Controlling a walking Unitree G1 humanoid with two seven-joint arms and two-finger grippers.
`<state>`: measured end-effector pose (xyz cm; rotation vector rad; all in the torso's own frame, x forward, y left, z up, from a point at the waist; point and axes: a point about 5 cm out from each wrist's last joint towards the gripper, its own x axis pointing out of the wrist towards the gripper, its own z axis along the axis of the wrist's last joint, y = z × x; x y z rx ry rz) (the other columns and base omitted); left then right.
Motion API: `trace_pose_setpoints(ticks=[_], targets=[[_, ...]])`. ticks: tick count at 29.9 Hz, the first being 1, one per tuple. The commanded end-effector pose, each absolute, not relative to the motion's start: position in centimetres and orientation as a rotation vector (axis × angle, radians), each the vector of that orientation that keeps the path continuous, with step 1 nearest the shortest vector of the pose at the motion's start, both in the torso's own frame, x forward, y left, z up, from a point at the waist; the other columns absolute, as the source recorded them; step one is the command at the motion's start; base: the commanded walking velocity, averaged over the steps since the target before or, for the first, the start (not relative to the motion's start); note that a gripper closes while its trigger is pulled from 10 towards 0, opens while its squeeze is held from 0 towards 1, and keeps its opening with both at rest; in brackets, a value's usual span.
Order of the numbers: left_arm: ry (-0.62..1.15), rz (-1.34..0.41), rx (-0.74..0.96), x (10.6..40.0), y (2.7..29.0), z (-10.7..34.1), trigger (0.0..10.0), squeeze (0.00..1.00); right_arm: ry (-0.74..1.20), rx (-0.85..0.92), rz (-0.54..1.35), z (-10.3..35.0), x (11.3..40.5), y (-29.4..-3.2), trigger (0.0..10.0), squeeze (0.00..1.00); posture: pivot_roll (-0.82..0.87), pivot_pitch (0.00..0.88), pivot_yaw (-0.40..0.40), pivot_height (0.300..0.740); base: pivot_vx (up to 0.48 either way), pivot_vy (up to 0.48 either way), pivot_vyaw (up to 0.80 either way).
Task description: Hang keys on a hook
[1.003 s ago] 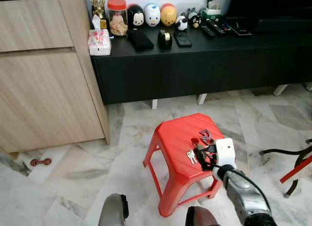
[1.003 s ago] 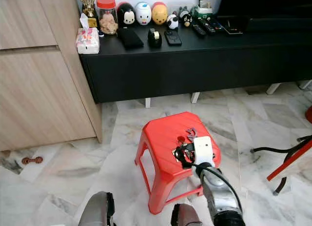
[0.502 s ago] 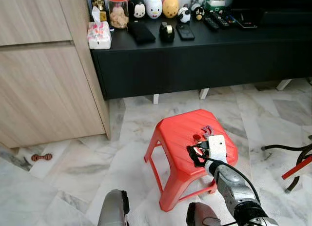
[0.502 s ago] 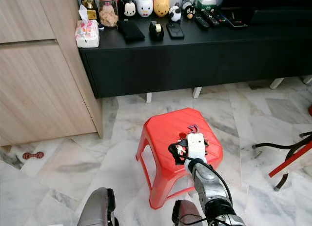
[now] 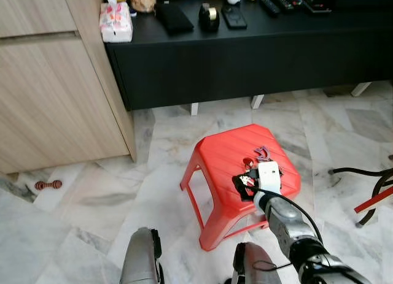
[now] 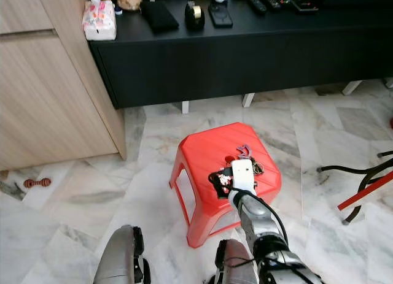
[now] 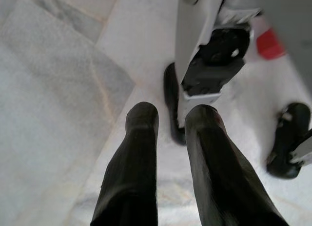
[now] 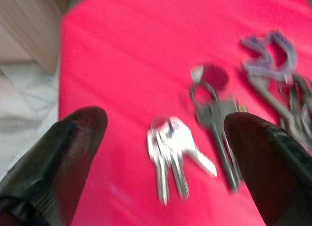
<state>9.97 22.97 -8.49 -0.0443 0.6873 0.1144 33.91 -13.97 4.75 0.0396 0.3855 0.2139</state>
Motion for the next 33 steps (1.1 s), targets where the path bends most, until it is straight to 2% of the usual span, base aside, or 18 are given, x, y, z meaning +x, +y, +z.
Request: trace_pose_setpoints(ticks=[1, 2, 3, 4, 5, 7, 16, 33], targets=[[0.69, 0.15, -0.076, 8.4, 22.9, -8.7, 10.0, 0.0, 0.416, 0.043, 0.202, 4.0, 33.4, -14.4, 10.0, 0.0, 0.16, 0.306, -0.116, 0.601, 0.0, 0.0, 0.0], [0.677, 0.157, -0.08, 8.3, 22.9, -8.7, 10.0, 0.0, 0.418, 0.045, 0.2, 3.9, 33.4, -14.4, 10.0, 0.0, 0.16, 0.308, -0.117, 0.601, 0.0, 0.0, 0.0], [0.422, 0.124, -0.019, 16.1, 23.2, -5.3, 10.0, 0.0, 0.42, 0.044, 0.202, 3.8, 33.3, -14.4, 10.0, 0.0, 0.16, 0.314, -0.12, 0.601, 0.0, 0.0, 0.0], [0.325, 0.109, 0.005, 19.3, 23.2, -3.5, 10.0, 0.0, 0.421, 0.044, 0.203, 3.8, 33.3, -14.4, 10.0, 0.0, 0.16, 0.316, -0.12, 0.601, 0.0, 0.0, 0.0], [0.233, 0.091, 0.017, 21.8, 23.0, -1.5, 10.0, 0.0, 0.425, 0.044, 0.208, 3.7, 33.2, -14.4, 10.0, 0.0, 0.16, 0.319, -0.121, 0.601, 0.0, 0.0, 0.0], [0.128, 0.063, 0.015, 24.0, 22.4, 1.0, 10.0, 0.0, 0.431, 0.044, 0.22, 3.5, 33.1, -14.3, 10.0, 0.0, 0.16, 0.328, -0.122, 0.601, 0.0, 0.0, 0.0], [-0.043, -0.013, -0.026, 26.8, 20.4, 5.1, 10.0, 0.0, 0.443, 0.041, 0.236, 3.4, 33.0, -14.1, 10.0, 0.0, 0.16, 0.347, -0.125, 0.601, 0.0, 0.0, 0.0], [-0.042, 0.014, -0.003, 25.9, 21.3, 6.7, 10.0, 0.0, 0.361, 0.074, 0.179, 4.3, 33.6, -14.3, 10.0, 0.0, 0.17, 0.329, -0.122, 0.601, 0.0, 0.0, 0.0]])
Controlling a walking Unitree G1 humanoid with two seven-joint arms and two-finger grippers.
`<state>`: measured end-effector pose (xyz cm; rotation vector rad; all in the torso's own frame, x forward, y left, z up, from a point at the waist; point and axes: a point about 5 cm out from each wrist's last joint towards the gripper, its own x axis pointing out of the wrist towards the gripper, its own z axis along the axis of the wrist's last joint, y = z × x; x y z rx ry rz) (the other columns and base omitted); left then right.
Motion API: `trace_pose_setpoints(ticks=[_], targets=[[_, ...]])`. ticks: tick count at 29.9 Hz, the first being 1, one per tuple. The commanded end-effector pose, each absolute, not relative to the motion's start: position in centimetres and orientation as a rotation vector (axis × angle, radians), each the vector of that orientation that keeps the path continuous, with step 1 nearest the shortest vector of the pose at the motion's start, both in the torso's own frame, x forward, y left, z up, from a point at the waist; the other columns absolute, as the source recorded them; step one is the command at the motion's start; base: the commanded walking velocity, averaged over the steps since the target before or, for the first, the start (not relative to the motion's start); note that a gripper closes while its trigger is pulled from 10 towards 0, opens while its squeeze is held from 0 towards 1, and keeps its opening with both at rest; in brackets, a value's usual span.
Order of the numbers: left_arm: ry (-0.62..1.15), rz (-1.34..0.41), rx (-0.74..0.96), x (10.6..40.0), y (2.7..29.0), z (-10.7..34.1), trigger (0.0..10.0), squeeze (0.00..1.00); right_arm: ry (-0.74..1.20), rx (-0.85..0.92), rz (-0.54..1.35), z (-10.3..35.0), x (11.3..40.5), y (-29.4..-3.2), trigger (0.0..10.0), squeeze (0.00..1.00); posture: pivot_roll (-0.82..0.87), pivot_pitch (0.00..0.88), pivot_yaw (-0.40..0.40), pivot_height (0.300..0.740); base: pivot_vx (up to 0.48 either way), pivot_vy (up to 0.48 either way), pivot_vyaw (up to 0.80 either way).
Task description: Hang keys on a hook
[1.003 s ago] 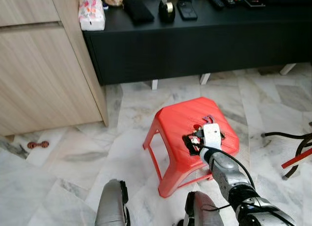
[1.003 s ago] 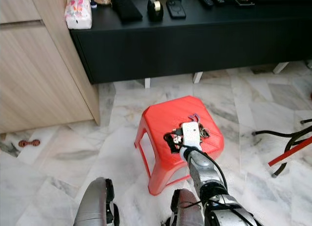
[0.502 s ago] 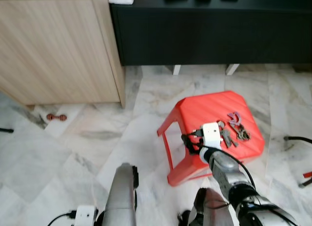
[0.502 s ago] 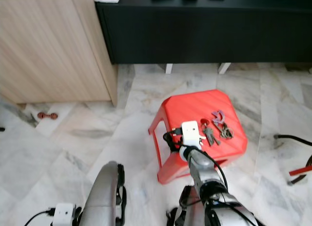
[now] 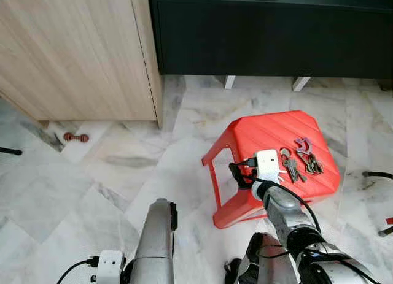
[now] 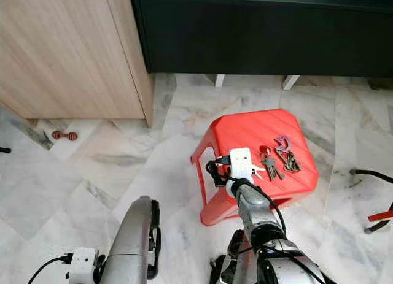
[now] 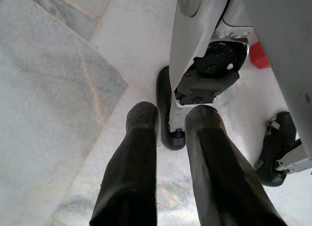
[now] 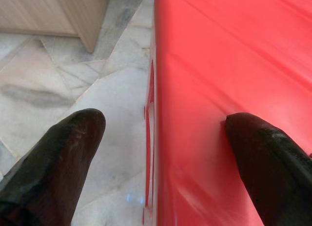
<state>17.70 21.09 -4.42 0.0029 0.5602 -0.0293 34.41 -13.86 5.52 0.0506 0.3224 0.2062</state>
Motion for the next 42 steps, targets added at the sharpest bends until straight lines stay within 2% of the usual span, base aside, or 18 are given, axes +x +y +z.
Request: trace_pose_setpoints(ticks=[1, 13, 24, 27, 41, 42], targets=[[-0.042, 0.02, -0.001, 25.8, 21.4, 6.8, 10.0, 0.0, 0.328, 0.086, 0.166, 4.8, 33.8, -14.4, 10.0, 0.0, 0.17, 0.327, -0.121, 0.601, 0.0, 0.0, 0.0], [-0.021, 0.027, -0.006, 25.8, 21.4, 6.7, 10.0, 0.0, 0.148, 0.162, 0.163, 7.2, 34.4, -14.1, 10.0, 0.0, 0.17, 0.321, -0.117, 0.601, 0.0, 0.0, 0.0], [0.004, 0.026, -0.007, 25.5, 21.4, 6.2, 10.0, 0.0, 0.136, 0.199, 0.046, 6.3, 32.4, -15.9, 10.0, 0.0, 0.16, 0.322, -0.117, 0.601, 0.0, 0.0, 0.0], [0.006, 0.026, -0.011, 25.5, 21.4, 6.1, 10.0, 0.0, 0.157, 0.262, 0.013, 5.6, 31.8, -16.3, 10.0, 0.0, 0.16, 0.323, -0.116, 0.601, 0.0, 0.0, 0.0], [0.01, 0.026, -0.001, 25.5, 21.6, 6.1, 10.0, 0.0, 0.191, 0.299, -0.07, 5.2, 31.5, -17.3, 10.0, 0.0, 0.17, 0.324, -0.112, 0.601, 0.0, 0.0, 0.0], [0.01, 0.026, 0.0, 25.5, 21.6, 6.1, 10.0, 0.0, 0.201, 0.295, -0.079, 5.1, 31.5, -17.4, 9.5, 0.0, 0.17, 0.325, -0.113, 0.601, 0.0, 0.0, 0.0]])
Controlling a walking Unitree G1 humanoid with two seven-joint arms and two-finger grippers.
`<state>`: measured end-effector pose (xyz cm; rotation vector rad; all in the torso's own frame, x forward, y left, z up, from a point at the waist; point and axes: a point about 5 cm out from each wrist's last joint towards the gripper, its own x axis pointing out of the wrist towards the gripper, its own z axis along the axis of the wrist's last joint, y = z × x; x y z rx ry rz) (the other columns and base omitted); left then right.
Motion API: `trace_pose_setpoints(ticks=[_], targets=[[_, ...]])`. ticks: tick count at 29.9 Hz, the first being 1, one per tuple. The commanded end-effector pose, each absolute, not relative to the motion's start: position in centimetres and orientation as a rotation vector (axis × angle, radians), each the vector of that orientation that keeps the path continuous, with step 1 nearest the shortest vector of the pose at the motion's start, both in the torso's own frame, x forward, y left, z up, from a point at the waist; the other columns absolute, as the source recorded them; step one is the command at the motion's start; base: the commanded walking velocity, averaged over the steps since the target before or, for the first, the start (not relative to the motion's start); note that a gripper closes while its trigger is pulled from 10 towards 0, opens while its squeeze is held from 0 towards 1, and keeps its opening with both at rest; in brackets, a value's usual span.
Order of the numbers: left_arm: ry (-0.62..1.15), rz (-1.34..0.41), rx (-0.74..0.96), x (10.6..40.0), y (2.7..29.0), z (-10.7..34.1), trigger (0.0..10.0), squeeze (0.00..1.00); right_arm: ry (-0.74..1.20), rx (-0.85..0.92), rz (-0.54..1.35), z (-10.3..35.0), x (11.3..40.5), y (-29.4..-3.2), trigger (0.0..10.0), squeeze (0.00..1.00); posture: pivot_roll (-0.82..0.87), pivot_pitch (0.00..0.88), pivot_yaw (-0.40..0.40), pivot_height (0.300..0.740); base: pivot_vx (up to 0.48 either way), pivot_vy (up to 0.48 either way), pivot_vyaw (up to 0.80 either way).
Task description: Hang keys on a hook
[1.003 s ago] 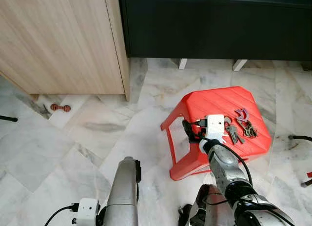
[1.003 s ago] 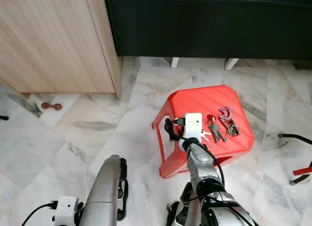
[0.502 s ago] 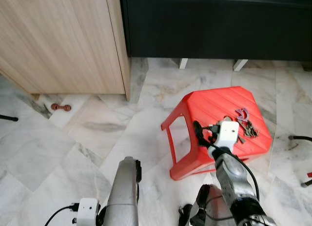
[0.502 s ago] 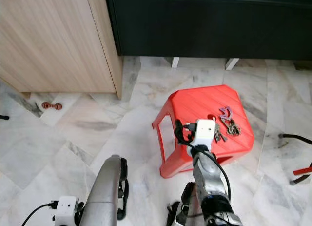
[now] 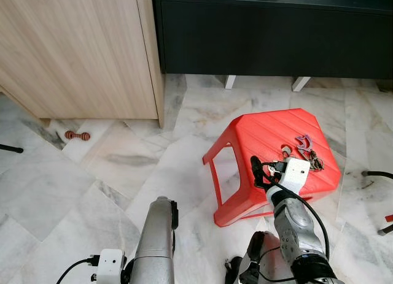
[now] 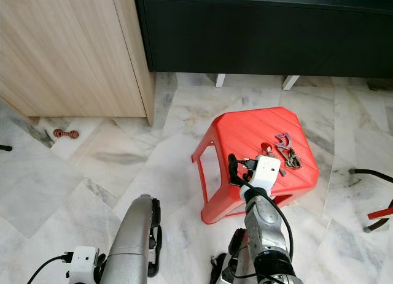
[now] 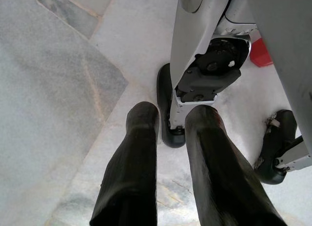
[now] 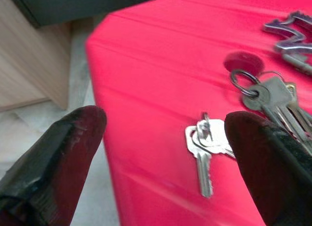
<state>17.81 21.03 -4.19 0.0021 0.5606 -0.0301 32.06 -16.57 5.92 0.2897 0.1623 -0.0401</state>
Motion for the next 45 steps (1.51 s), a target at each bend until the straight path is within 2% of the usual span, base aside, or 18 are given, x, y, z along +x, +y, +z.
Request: trace_pose_setpoints(ticks=[1, 2, 3, 4, 5, 7, 8, 10, 11, 26, 28, 29, 31, 32, 33, 34, 35, 45], targets=[[0.011, 0.025, 0.001, 25.5, 21.6, 6.1, 10.0, 0.0, 0.208, 0.299, -0.087, 4.9, 31.5, -17.6, 8.7, 0.0, 0.17, 0.325, -0.113, 0.601, 0.0, 0.0, 0.0], [0.011, 0.025, 0.001, 25.5, 21.6, 6.1, 10.0, 0.0, 0.208, 0.299, -0.087, 4.9, 31.5, -17.6, 8.7, 0.0, 0.17, 0.325, -0.113, 0.601, 0.0, 0.0, 0.0], [0.012, 0.025, 0.002, 25.5, 21.7, 6.1, 10.0, 0.0, 0.214, 0.299, -0.091, 4.9, 31.5, -17.7, 7.7, 0.0, 0.17, 0.326, -0.112, 0.601, 0.0, 0.0, 0.0], [0.012, 0.026, 0.002, 25.5, 21.7, 6.1, 10.0, 0.0, 0.222, 0.292, -0.095, 4.8, 31.5, -17.8, 4.2, 0.0, 0.17, 0.328, -0.113, 0.601, 0.0, 0.0, 0.0], [0.014, 0.026, 0.002, 25.4, 21.7, 6.0, 10.0, 0.0, 0.235, 0.279, -0.1, 4.8, 31.6, -17.9, 1.2, 0.0, 0.17, 0.328, -0.113, 0.601, 0.0, 0.0, 0.0], [0.015, 0.026, 0.002, 25.4, 21.7, 6.0, 10.0, 0.0, 0.239, 0.274, -0.101, 4.8, 31.7, -17.9, 1.2, 0.0, 0.17, 0.328, -0.113, 0.601, 0.0, 0.0, 0.0], [0.016, 0.026, 0.002, 25.4, 21.7, 6.0, 10.0, 0.0, 0.241, 0.27, -0.101, 4.9, 31.8, -18.1, 4.9, 0.0, 0.17, 0.328, -0.111, 0.601, 0.0, 0.0, 0.0], [0.017, 0.026, 0.002, 25.4, 21.7, 6.0, 10.0, 0.0, 0.243, 0.268, -0.102, 5.0, 32.0, -18.1, 4.9, 0.0, 0.17, 0.328, -0.111, 0.601, 0.0, 0.0, 0.0], [0.018, 0.026, 0.002, 25.4, 21.7, 6.0, 10.0, 0.0, 0.254, 0.263, -0.096, 5.0, 32.1, -18.1, 10.0, 0.0, 0.17, 0.329, -0.112, 0.601, 0.0, 0.0, 0.0], [0.019, 0.029, 0.003, 25.3, 21.8, 6.0, 10.0, 0.0, 0.317, 0.25, -0.077, 4.5, 32.7, -18.1, 10.0, 0.0, 0.17, 0.335, -0.109, 0.601, 0.0, 0.0, 0.0], [0.022, 0.027, 0.006, 25.2, 21.8, 6.0, 10.0, 0.0, 0.325, 0.245, -0.068, 4.4, 32.7, -18.1, 9.6, 0.0, 0.17, 0.337, -0.108, 0.601, 0.0, 0.0, 0.0], [0.023, 0.027, 0.006, 25.2, 21.9, 6.0, 10.0, 0.0, 0.324, 0.246, -0.065, 4.4, 32.7, -18.1, 0.4, 0.0, 0.17, 0.337, -0.108, 0.601, 0.0, 0.0, 0.0], [0.024, 0.026, 0.005, 25.2, 21.8, 6.0, 10.0, 0.0, 0.324, 0.244, -0.064, 4.4, 32.7, -18.1, 0.0, 0.0, 0.17, 0.337, -0.108, 0.601, 0.0, 0.0, 0.0], [0.024, 0.025, 0.004, 25.2, 21.8, 6.0, 10.0, 0.0, 0.324, 0.244, -0.067, 4.4, 32.7, -18.2, 2.0, 0.0, 0.17, 0.34, -0.107, 0.601, 0.0, 0.0, 0.0], [0.024, 0.024, 0.003, 25.2, 21.8, 6.0, 10.0, 0.0, 0.326, 0.242, -0.072, 4.4, 32.7, -18.3, 8.8, 0.0, 0.17, 0.341, -0.107, 0.601, 0.0, 0.0, 0.0], [0.024, 0.024, 0.002, 25.2, 21.8, 6.0, 10.0, 0.0, 0.327, 0.24, -0.076, 4.3, 32.7, -18.4, 8.8, 0.0, 0.17, 0.341, -0.107, 0.601, 0.0, 0.0, 0.0], [0.024, 0.023, 0.002, 25.2, 21.8, 6.0, 10.0, 0.0, 0.328, 0.24, -0.078, 4.3, 32.7, -18.4, 10.0, 0.0, 0.17, 0.341, -0.107, 0.601, 0.0, 0.0, 0.0], [0.024, 0.023, 0.002, 25.1, 21.8, 6.0, 10.0, 0.0, 0.327, 0.243, -0.081, 4.4, 32.8, -18.5, 10.0, 0.0, 0.17, 0.343, -0.107, 0.601, 0.0, 0.0, 0.0]])
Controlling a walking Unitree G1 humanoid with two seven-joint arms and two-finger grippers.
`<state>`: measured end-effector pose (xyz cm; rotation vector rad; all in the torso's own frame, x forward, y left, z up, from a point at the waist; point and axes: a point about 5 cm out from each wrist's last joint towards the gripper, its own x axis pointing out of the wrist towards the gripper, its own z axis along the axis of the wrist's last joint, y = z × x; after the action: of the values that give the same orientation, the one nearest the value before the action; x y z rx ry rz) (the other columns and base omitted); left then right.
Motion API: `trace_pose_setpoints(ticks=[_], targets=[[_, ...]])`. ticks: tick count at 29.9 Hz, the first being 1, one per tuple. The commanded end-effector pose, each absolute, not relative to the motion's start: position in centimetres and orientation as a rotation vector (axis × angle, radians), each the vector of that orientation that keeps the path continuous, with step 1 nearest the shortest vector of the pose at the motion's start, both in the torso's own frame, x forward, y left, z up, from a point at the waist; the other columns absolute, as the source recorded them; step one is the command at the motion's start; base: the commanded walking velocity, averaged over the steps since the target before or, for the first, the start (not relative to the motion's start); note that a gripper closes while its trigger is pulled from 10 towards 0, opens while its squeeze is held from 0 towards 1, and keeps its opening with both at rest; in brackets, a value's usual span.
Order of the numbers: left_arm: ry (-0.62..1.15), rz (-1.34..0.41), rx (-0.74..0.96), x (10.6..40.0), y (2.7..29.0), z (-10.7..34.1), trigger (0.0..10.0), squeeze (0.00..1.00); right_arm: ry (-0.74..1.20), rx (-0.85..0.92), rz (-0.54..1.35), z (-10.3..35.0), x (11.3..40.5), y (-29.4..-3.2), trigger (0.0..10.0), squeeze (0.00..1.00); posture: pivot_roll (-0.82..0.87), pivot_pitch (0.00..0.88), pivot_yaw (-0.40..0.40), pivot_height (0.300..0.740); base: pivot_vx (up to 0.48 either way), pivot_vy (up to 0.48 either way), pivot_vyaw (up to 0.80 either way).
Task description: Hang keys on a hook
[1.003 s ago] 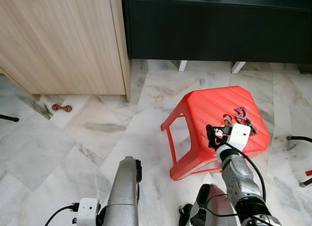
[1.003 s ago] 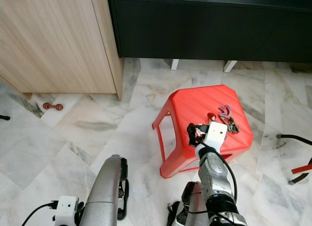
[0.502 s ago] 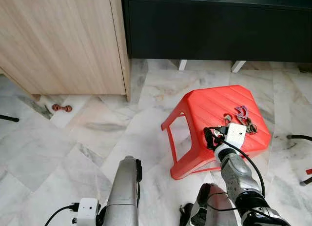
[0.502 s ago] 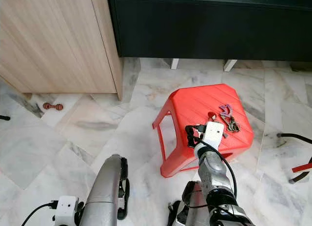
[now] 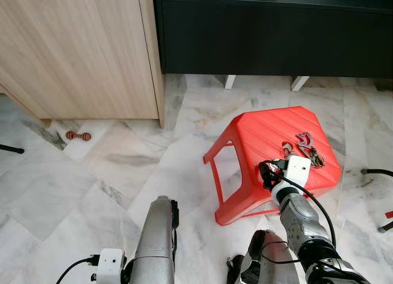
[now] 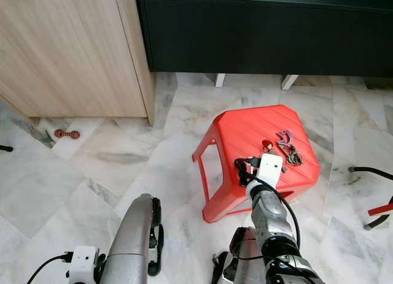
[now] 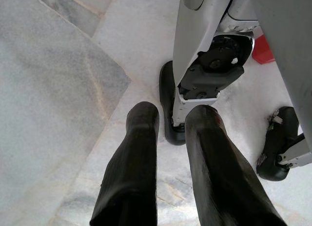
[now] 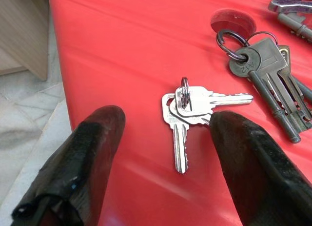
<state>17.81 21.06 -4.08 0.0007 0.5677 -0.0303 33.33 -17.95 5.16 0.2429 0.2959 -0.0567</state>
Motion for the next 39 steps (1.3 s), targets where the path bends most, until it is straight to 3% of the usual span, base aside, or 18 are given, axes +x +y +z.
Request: trace_pose_setpoints(ticks=[1, 22, 27, 39], targets=[[0.024, 0.023, 0.002, 25.1, 21.8, 6.0, 10.0, 0.0, 0.327, 0.243, -0.081, 4.4, 32.8, -18.5, 10.0, 0.0, 0.17, 0.343, -0.107, 0.601, 0.0, 0.0, 0.0], [0.024, 0.023, 0.002, 25.1, 21.8, 6.0, 10.0, 0.0, 0.327, 0.243, -0.081, 4.4, 32.8, -18.5, 10.0, 0.0, 0.17, 0.343, -0.107, 0.601, 0.0, 0.0, 0.0], [-0.065, 0.001, 0.013, 25.9, 21.2, 8.3, 10.0, 0.0, 0.277, 0.22, -0.093, 5.9, 34.0, -19.3, 10.0, 0.0, 0.18, 0.357, -0.1, 0.601, 0.0, 0.0, 0.0], [-0.055, 0.004, 0.008, 25.8, 21.2, 8.3, 10.0, 0.0, 0.263, 0.218, -0.089, 6.3, 34.4, -19.3, 10.0, 0.0, 0.18, 0.356, -0.099, 0.601, 0.0, 0.0, 0.0]])
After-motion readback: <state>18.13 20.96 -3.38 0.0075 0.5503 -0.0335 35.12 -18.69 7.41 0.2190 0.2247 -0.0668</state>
